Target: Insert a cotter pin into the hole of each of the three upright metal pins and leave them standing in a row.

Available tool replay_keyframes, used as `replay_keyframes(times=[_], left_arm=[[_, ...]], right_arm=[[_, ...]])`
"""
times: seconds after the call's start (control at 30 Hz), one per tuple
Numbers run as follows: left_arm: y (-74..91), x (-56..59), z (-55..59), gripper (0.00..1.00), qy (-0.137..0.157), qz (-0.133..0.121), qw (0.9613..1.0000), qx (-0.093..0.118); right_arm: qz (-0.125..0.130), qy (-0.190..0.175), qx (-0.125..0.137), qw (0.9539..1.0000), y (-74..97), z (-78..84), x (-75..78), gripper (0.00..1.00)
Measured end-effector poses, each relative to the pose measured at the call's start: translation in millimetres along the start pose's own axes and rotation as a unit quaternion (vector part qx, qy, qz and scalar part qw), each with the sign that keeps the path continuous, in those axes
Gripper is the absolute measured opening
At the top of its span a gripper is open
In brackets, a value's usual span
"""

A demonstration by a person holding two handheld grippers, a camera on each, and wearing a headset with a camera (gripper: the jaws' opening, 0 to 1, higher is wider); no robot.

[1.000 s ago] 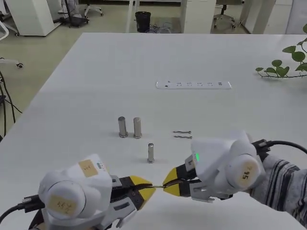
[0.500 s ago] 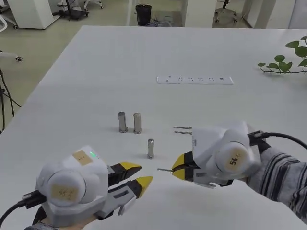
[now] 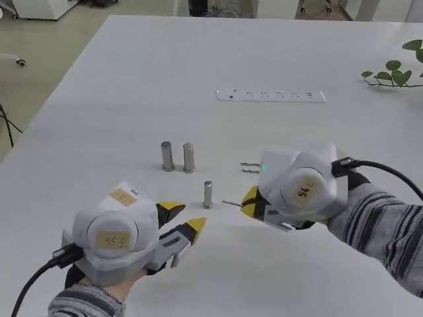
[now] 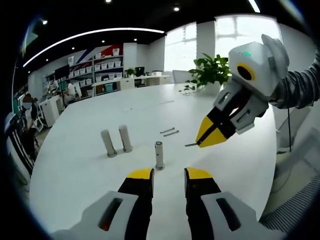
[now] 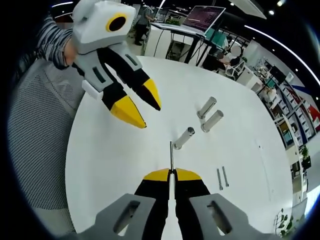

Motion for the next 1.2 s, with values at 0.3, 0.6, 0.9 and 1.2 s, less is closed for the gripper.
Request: replay_keyframes(times=[0.3, 0.6, 0.9, 1.2], left_arm=[[-17.0, -2.6, -3.0, 0.26, -0.005, -0.002, 1.0000, -0.005], [-36.5, -9.1, -10.0, 0.25, 0.004, -0.019, 0.9998, -0.006], [-54.1, -12.8, -8.2, 0.23, 0.013, -0.044, 0.9986, -0.028], [-65.5, -10.2, -11.0, 0.17, 0.017, -0.043, 0.9984, -0.034]], right_arm=[[0.004, -0.024, -0.009, 0.9997, -9.3, 1.6, 13.5, 0.00], [0.004, -0.027, -0.007, 0.9996, -18.2, -3.7, 23.0, 0.00], [-0.010, -0.032, -0.010, 0.9994, -29.0, -5.6, 24.8, 0.00], [-0.013, -0.033, -0.007, 0.9993, -31.6, -9.5, 24.8, 0.00]])
Point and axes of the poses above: the centre of the closed fingertips' face, and the gripper's own axes: y roughly backward along the fingers, x roughly to its right, z roughly out of its underside, the point moved 7 cm from there along y, roughly backward along the fingers, and after that the axes turned 11 degrees about -x, right-handed, at the moved point
